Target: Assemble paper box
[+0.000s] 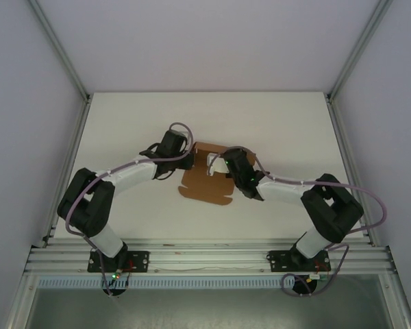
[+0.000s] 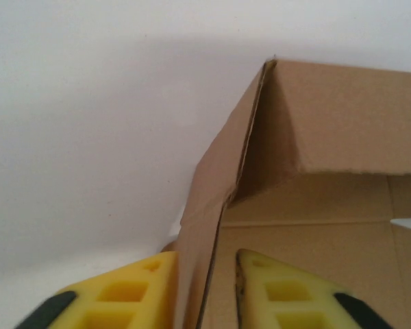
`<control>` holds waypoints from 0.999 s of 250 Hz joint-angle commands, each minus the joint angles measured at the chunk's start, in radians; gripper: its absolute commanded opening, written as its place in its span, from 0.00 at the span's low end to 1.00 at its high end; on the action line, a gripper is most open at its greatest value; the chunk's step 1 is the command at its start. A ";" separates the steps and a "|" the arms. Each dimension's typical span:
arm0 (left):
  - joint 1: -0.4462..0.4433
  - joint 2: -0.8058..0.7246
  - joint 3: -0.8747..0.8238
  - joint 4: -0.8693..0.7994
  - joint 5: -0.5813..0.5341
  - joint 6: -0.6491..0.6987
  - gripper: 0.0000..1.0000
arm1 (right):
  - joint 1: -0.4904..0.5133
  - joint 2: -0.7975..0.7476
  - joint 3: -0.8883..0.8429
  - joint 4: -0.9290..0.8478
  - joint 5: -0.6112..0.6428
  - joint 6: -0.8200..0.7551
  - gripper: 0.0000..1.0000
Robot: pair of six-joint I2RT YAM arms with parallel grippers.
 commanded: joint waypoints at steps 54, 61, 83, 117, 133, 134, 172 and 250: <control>0.027 -0.101 0.025 -0.096 -0.102 -0.003 1.00 | 0.005 0.001 -0.021 0.017 0.015 -0.091 0.00; 0.041 -0.115 0.024 -0.101 -0.102 -0.010 1.00 | 0.006 -0.004 -0.020 0.016 0.015 -0.088 0.00; 0.098 -0.166 0.005 -0.089 -0.097 -0.023 1.00 | 0.005 -0.020 -0.019 0.015 0.010 -0.089 0.00; 0.224 -0.199 -0.016 -0.067 -0.101 -0.059 1.00 | 0.006 -0.041 -0.013 0.004 0.009 -0.084 0.00; 0.277 -0.172 -0.013 -0.056 -0.107 -0.062 1.00 | 0.005 -0.043 -0.012 0.003 0.007 -0.085 0.00; 0.280 -0.169 -0.011 -0.056 -0.105 -0.061 1.00 | 0.005 -0.043 -0.011 0.003 0.006 -0.085 0.00; 0.316 -0.025 0.072 -0.081 0.015 0.049 1.00 | 0.008 -0.045 0.005 -0.004 0.003 -0.057 0.00; 0.257 0.015 -0.058 0.139 0.386 0.193 0.80 | 0.008 -0.044 0.031 -0.039 0.010 -0.025 0.00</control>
